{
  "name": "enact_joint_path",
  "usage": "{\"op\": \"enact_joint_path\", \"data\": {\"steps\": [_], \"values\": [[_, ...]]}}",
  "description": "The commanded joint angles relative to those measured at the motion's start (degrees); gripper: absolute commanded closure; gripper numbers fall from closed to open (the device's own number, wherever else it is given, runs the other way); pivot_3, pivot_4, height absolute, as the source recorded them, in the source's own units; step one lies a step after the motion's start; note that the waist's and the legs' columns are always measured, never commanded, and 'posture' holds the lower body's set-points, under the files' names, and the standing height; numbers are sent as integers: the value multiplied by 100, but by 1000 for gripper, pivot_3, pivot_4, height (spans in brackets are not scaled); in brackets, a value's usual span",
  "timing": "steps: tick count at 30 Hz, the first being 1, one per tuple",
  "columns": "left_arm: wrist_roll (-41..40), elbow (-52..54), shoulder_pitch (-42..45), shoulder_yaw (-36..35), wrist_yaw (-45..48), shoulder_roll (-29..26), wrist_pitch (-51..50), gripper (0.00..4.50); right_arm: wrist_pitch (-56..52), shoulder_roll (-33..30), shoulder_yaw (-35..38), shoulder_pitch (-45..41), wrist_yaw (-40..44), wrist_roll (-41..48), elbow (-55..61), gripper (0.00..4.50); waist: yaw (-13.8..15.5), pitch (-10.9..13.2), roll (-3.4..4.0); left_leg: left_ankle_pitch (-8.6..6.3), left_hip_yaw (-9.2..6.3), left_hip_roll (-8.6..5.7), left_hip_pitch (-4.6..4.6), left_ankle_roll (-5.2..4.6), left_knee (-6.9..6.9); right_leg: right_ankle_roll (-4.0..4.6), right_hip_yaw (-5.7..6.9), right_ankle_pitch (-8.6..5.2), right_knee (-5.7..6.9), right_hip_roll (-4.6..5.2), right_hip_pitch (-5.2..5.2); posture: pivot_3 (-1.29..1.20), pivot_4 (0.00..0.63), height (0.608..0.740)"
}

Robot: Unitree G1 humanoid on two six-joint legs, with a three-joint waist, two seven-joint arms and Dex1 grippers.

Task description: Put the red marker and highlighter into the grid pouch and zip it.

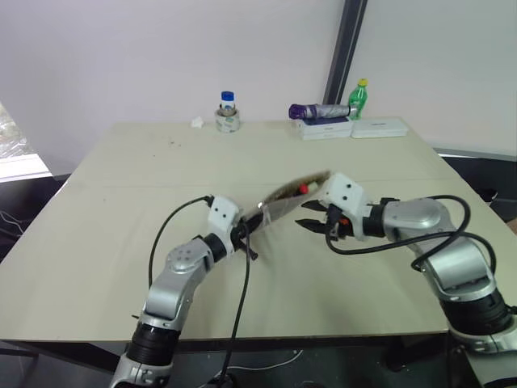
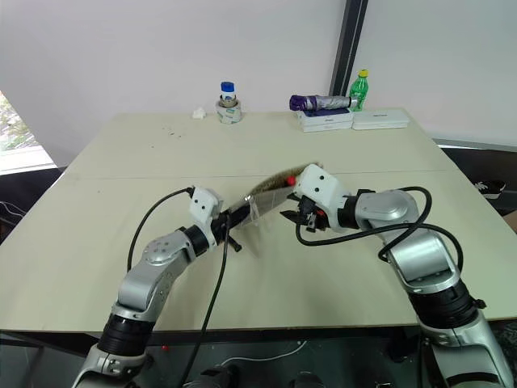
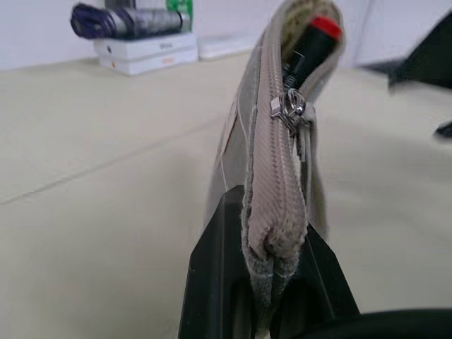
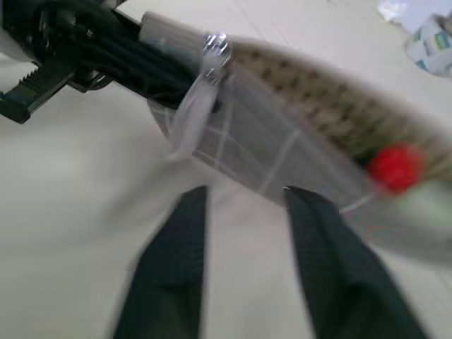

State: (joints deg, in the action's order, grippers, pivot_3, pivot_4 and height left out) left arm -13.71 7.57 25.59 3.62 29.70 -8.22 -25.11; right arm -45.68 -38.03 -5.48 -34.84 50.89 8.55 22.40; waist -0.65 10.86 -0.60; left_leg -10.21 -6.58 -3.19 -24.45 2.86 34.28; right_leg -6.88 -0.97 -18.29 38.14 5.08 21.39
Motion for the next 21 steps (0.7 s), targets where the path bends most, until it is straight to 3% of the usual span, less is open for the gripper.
{"op": "enact_joint_path", "data": {"steps": [1,20,21], "values": [[-406,232,302,-170,-110,119,-364,4500,-225,296,105,-40,-298,281,252,2682,-3,0,0,0,0,0,1,0,0,0,0,0,0,-1,-1,0,150,740],[-1051,183,727,-125,-153,306,-981,4500,-440,1122,12,-151,-1328,595,39,2682,-14,0,0,0,2,-3,0,1,-1,0,-1,0,2,-4,2,0,150,740],[-1049,193,717,-113,-154,304,-981,4500,-461,1141,18,-143,-1351,632,43,2950,-16,0,0,0,2,-3,1,1,-1,0,-1,0,2,-4,2,0,150,740]]}}
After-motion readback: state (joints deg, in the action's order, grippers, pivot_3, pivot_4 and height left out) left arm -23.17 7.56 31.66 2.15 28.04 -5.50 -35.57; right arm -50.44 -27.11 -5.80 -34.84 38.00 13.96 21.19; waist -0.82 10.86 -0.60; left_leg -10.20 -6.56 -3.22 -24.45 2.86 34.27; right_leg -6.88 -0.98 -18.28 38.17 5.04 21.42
